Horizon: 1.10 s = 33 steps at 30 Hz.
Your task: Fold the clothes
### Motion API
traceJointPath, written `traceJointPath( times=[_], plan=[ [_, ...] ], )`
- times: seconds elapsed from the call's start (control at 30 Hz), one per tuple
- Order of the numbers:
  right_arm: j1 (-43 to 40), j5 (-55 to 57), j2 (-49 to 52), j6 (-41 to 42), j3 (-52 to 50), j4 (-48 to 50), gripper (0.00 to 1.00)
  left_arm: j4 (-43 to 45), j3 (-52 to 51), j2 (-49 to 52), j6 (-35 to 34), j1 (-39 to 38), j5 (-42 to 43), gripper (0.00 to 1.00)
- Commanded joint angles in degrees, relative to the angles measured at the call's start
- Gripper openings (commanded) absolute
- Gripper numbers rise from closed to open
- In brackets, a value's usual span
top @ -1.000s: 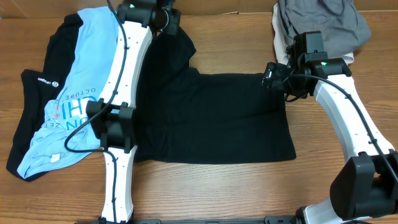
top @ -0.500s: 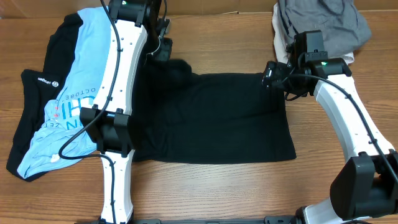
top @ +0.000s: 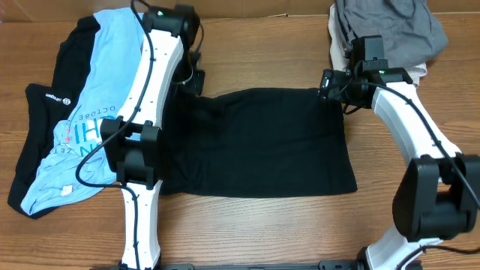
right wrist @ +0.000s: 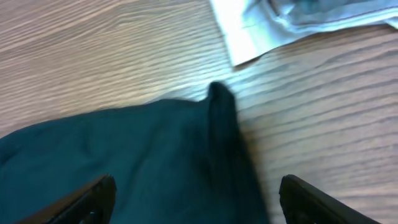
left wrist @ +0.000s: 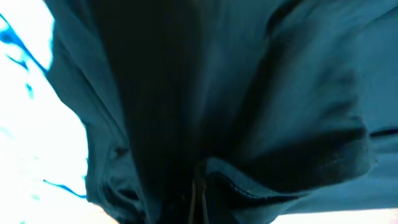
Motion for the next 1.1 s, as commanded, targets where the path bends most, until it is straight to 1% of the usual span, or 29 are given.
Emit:
traceJointPath(
  times=[0.0, 0.03, 0.13, 0.2, 0.37, 0.53, 0.87, 1.0, 1.07],
  plan=[
    [-1.8, 1.6, 1.7, -1.7, 1.5, 2.1, 0.85, -0.2, -2.0, -1.2, -1.0, 0.4, -1.2, 0.04],
    [-2.3, 1.7, 2.2, -2.3, 1.5, 3.0, 0.84, -0.2, -2.1, -1.2, -1.0, 0.4, -1.3, 0.04],
    [-3.1, 1.7, 4.1, -3.7, 1.5, 5.7, 0.74, -0.2, -2.1, -1.3, -1.0, 0.6, -1.4, 0.04],
    [-3.1, 1.5, 5.5, -4.3, 1.5, 6.9, 0.7, -0.2, -2.1, -1.3, -1.0, 0.9, -1.3, 0.04],
    [-3.1, 0.3, 8.9, -4.5, 1.5, 9.0, 0.69, -0.2, -2.8, -1.3, -1.0, 2.4, -1.8, 0.04],
    [-3.1, -1.0, 11.4, -4.5, 1.5, 12.1, 0.68, 0.3, -5.9, -1.3, -1.0, 4.0, -2.6, 0.04],
    [-3.0, -2.0, 13.3, -4.5, 1.5, 14.1, 0.56, 6.0, -13.1, -1.3, -1.0, 4.3, -2.2, 0.04],
    [-3.0, -2.1, 13.3, -4.5, 1.5, 15.0, 0.45, 7.6, -14.1, -1.3, -1.0, 4.3, -2.1, 0.04],
    [-2.8, -2.2, 13.3, -4.5, 1.5, 15.4, 0.43, 7.8, -14.1, -1.3, -1.0, 4.3, -2.2, 0.04]
  ],
)
